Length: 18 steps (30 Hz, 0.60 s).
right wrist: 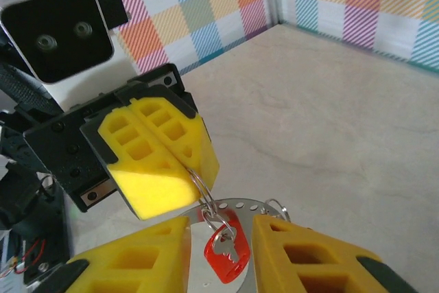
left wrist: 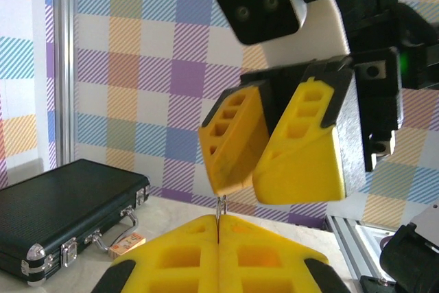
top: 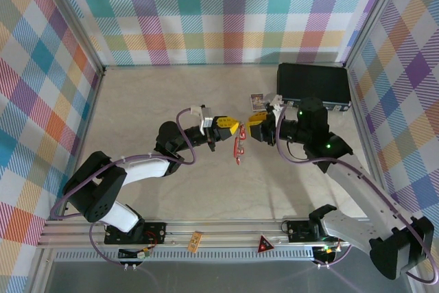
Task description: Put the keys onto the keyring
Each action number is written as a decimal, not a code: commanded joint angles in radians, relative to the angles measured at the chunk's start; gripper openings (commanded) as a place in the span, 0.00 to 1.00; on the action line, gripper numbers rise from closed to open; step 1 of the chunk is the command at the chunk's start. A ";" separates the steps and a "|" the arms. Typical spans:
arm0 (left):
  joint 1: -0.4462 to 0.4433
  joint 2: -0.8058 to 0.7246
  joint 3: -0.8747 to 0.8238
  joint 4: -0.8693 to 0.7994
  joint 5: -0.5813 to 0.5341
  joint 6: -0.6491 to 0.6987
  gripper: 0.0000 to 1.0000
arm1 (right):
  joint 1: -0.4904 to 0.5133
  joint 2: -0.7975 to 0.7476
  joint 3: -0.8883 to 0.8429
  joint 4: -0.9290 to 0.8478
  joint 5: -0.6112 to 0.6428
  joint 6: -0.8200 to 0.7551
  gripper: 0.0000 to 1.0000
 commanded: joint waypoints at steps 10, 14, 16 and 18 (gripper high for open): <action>-0.009 -0.038 0.040 0.066 0.017 -0.046 0.00 | -0.015 0.050 0.010 0.121 -0.153 0.056 0.25; -0.009 -0.036 0.042 0.066 0.021 -0.055 0.00 | -0.020 0.061 0.001 0.133 -0.157 0.058 0.24; -0.009 -0.035 0.045 0.066 0.026 -0.060 0.00 | -0.025 0.062 -0.006 0.150 -0.161 0.067 0.23; -0.008 -0.034 0.046 0.067 0.028 -0.065 0.00 | -0.027 0.067 -0.006 0.159 -0.166 0.070 0.23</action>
